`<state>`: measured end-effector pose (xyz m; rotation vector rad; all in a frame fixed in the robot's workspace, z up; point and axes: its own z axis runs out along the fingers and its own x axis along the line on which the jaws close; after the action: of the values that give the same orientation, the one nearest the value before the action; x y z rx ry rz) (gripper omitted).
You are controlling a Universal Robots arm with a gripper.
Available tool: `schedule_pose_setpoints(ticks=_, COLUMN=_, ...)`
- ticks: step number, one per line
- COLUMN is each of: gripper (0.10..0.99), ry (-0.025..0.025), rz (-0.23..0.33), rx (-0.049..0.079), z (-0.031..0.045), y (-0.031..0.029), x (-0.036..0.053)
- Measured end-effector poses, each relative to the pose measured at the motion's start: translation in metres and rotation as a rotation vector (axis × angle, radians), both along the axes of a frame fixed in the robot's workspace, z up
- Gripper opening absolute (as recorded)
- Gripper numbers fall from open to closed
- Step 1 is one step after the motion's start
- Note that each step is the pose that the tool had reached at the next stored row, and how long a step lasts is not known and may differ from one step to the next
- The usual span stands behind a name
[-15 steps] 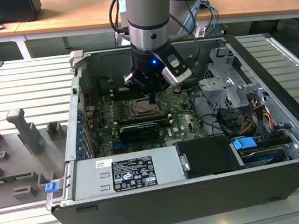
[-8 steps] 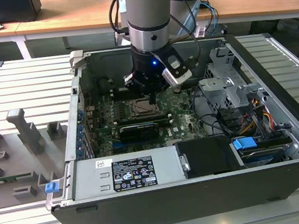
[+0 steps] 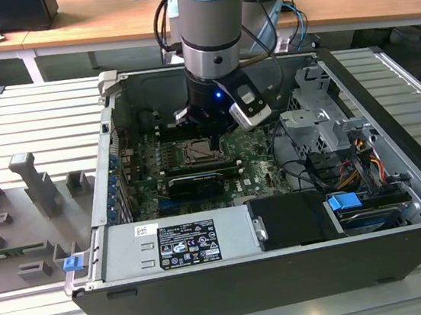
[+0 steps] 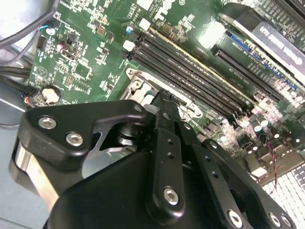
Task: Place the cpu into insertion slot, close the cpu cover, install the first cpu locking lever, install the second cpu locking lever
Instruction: 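Install the second cpu locking lever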
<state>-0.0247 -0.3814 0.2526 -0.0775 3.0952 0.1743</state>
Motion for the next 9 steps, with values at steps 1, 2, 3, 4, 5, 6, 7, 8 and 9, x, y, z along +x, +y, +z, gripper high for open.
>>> schedule_pose_setpoints(ticks=1, gripper=0.106, ry=0.0000, rz=0.008, rx=0.000, z=-0.0007, y=0.0000, x=-0.0001)
schedule_pose_setpoints(ticks=2, gripper=0.106, ry=-0.0001, rz=0.017, rx=0.000, z=-0.0014, y=-0.0001, x=-0.0002)
schedule_pose_setpoints(ticks=3, gripper=0.106, ry=0.0000, rz=0.025, rx=0.000, z=-0.0018, y=-0.0001, x=-0.0002)
schedule_pose_setpoints(ticks=4, gripper=0.106, ry=0.0000, rz=0.032, rx=0.000, z=-0.0022, y=-0.0002, x=-0.0002)
schedule_pose_setpoints(ticks=5, gripper=0.106, ry=0.0000, rz=0.036, rx=0.000, z=-0.0025, y=-0.0002, x=-0.0002)
schedule_pose_setpoints(ticks=6, gripper=0.106, ry=0.0000, rz=0.038, rx=0.000, z=-0.0028, y=-0.0003, x=-0.0002)
schedule_pose_setpoints(ticks=7, gripper=0.106, ry=-0.0001, rz=0.038, rx=0.000, z=-0.0034, y=-0.0004, x=-0.0002)
schedule_pose_setpoints(ticks=8, gripper=0.106, ry=-0.0001, rz=0.039, rx=0.000, z=-0.0040, y=-0.0004, x=-0.0002)
schedule_pose_setpoints(ticks=9, gripper=0.106, ry=0.0000, rz=0.039, rx=0.000, z=-0.0050, y=-0.0004, x=-0.0003)
